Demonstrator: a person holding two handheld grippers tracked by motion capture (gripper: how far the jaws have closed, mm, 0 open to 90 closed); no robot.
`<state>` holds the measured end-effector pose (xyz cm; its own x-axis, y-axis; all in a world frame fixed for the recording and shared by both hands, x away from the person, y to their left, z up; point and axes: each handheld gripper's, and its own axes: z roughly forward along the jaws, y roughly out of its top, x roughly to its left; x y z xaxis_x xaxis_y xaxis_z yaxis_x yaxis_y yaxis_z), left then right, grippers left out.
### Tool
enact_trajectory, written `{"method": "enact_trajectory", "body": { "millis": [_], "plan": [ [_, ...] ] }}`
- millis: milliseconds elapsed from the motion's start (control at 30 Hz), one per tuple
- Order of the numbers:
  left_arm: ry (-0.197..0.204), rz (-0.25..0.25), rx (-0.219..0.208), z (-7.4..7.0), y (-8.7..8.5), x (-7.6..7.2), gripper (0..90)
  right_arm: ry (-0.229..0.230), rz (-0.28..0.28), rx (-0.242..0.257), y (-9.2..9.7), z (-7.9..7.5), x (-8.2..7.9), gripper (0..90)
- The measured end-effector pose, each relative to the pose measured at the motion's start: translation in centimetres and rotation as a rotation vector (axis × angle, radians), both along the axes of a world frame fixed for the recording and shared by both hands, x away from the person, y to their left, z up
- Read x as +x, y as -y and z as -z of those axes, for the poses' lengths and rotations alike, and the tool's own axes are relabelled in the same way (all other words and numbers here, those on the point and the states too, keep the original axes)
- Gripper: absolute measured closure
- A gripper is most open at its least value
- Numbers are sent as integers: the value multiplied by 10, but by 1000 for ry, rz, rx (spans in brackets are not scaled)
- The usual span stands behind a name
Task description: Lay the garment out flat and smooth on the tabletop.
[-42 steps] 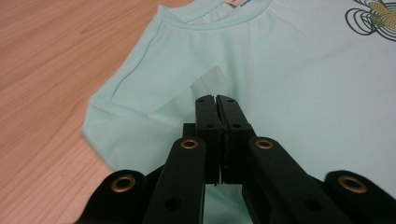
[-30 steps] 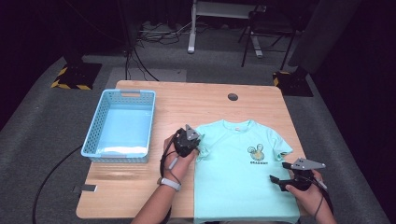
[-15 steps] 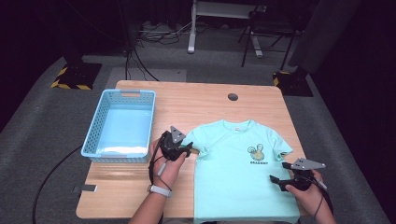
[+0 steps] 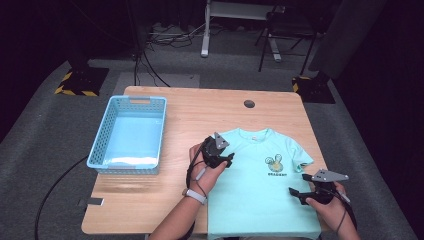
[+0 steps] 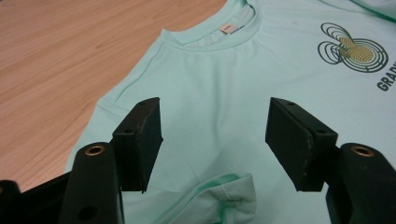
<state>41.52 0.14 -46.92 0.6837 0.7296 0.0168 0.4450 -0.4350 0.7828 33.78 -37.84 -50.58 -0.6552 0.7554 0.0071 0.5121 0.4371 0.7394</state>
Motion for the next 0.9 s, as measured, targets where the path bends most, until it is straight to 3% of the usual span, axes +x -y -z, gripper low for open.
{"method": "enact_trajectory", "body": {
  "millis": [133, 233, 667, 767, 900],
  "plan": [
    [-8, 7, 31, 4, 3, -3, 344, 1, 0, 0, 0, 0, 0, 163],
    [-3, -15, 59, 7, -1, -7, 310, 1, 0, 1, 0, 0, 0, 164],
    [-50, -118, 154, 15, -61, -40, 332, 1, 0, 0, 0, 0, 0, 164],
    [-61, -154, 146, 14, -75, -45, 333, 1, 0, -1, 0, 0, 0, 164],
    [-41, -181, 77, 6, -83, -46, 309, 0, 1, 0, 0, 0, 0, 164]
  ]
}}
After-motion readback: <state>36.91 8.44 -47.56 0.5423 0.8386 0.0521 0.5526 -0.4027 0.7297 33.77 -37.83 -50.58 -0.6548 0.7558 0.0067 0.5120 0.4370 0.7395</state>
